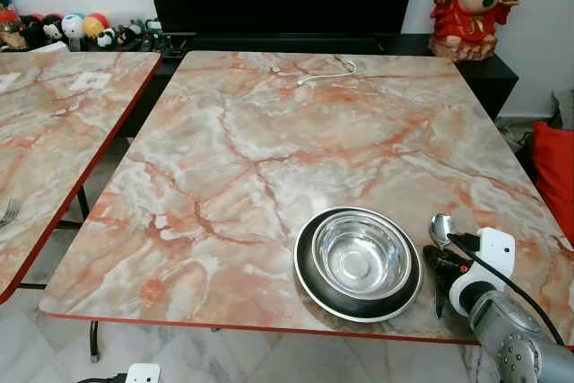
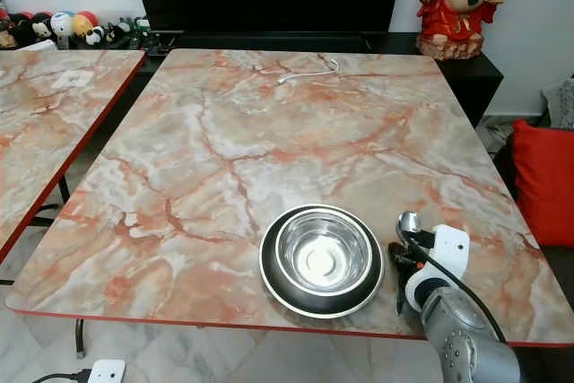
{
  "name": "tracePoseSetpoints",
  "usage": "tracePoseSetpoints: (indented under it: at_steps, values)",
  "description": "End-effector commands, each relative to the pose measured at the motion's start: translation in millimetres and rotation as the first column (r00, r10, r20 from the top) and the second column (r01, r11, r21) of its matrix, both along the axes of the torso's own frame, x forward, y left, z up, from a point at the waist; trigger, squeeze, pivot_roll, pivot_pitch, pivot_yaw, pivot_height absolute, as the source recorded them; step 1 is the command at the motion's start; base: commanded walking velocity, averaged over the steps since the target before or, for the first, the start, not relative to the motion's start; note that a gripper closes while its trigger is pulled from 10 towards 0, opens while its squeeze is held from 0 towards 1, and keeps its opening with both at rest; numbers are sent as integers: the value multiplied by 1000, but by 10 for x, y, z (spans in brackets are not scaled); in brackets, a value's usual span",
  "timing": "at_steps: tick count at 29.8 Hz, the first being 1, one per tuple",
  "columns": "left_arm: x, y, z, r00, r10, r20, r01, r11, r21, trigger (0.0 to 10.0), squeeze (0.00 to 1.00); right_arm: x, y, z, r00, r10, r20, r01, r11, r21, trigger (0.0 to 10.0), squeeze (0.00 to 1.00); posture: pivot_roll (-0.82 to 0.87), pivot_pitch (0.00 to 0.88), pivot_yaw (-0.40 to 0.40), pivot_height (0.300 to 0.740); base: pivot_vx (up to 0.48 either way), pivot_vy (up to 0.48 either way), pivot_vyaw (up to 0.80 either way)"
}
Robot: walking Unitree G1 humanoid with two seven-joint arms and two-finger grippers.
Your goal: Setting the table
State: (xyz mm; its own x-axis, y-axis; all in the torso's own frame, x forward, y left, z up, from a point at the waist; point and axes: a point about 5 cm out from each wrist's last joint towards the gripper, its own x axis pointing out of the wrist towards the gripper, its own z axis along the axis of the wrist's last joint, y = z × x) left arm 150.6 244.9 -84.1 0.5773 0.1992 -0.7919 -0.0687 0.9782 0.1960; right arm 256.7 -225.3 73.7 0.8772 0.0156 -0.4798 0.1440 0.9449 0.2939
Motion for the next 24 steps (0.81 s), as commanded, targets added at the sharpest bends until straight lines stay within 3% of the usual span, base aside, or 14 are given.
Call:
tracePoseSetpoints:
  at_steps: [1, 3, 10, 24]
  values:
    - [-48, -4, -22, 1000, -14, -24, 14, 1000, 2, 10000, 0, -30, -15, 3, 1000, 11, -12, -11, 1000, -16, 10000, 0, -65, 31, 4, 740, 0, 0, 0]
    - [-42, -12, -23, 1000, -15, -23, 16, 1000, 0, 10000, 0, -46, -53, 3, 999, 27, -23, -28, 998, -62, 10000, 0, -65, 31, 4, 740, 0, 0, 0]
    - [-10, -49, -21, 1000, -20, -18, 20, 1000, -3, 10000, 0, -75, -126, -3, 999, 17, -42, -21, 996, -88, 10000, 0, -70, 30, 2, 740, 0, 0, 0]
    - [-9, -29, -12, 1000, -22, -10, 22, 1000, -2, 10000, 0, -119, -128, 40, 999, 29, -24, -31, 996, -85, 10000, 0, -75, 31, 1, 740, 0, 0, 0]
